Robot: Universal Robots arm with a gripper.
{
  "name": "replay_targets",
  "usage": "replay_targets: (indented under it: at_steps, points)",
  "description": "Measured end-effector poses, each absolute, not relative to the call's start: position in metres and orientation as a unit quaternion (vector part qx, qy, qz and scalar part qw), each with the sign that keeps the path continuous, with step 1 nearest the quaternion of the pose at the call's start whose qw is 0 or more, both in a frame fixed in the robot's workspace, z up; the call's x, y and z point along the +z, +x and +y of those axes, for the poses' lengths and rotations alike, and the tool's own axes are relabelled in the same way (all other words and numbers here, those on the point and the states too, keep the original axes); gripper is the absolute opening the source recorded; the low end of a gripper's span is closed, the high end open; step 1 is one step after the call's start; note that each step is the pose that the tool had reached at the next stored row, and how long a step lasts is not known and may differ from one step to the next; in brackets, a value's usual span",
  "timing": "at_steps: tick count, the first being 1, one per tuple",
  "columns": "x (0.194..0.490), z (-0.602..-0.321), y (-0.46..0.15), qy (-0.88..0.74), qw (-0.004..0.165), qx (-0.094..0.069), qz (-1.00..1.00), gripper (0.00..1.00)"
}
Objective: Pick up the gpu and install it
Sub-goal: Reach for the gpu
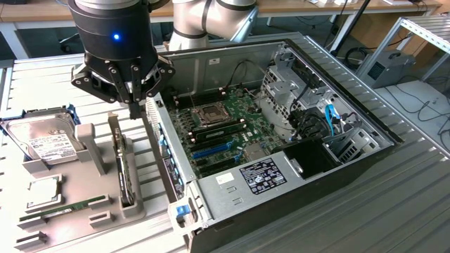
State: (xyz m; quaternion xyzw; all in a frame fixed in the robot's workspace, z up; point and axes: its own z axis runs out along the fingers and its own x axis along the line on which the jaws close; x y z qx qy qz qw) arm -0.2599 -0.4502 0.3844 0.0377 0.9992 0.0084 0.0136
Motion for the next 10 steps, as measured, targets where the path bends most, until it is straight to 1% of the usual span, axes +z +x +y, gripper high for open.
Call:
replay_targets:
  at_steps: [10]
  points:
    - [0.3844,-0.4545,-0.2599,0.038,0.014,0.008,0.999,0.11]
